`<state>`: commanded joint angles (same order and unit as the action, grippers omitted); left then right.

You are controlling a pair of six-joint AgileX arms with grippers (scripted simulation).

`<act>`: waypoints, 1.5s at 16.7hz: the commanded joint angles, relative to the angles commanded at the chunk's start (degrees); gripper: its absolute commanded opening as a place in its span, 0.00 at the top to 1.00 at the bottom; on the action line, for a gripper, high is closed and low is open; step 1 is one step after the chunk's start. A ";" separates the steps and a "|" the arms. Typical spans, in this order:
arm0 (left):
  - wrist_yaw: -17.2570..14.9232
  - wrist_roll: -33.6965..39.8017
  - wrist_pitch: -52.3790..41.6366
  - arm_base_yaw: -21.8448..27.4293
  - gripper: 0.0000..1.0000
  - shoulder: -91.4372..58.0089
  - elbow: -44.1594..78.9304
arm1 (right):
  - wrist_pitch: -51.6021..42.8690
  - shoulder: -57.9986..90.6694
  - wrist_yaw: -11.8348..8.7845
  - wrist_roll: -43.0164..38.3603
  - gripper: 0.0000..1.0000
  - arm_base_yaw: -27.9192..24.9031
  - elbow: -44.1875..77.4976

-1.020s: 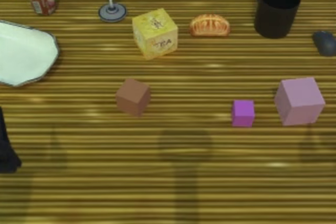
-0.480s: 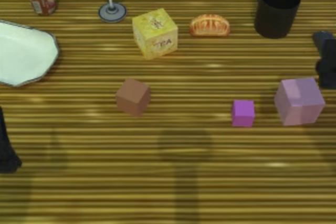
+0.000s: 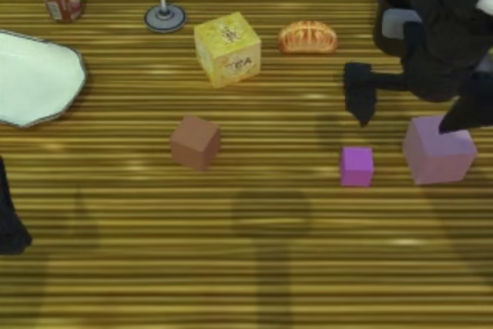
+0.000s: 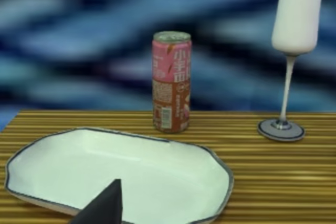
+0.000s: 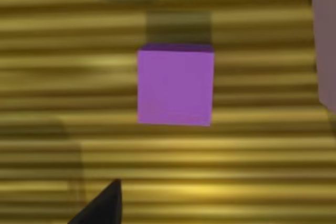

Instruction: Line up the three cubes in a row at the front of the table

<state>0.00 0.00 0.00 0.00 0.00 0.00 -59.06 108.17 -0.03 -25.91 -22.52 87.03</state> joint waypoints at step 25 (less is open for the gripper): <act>0.00 0.00 0.00 0.00 0.00 0.00 0.00 | 8.57 23.24 0.26 -4.44 0.00 -3.87 4.87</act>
<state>0.00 0.00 0.00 0.00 0.00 0.00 -50.48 131.41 0.23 -30.35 -26.39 91.90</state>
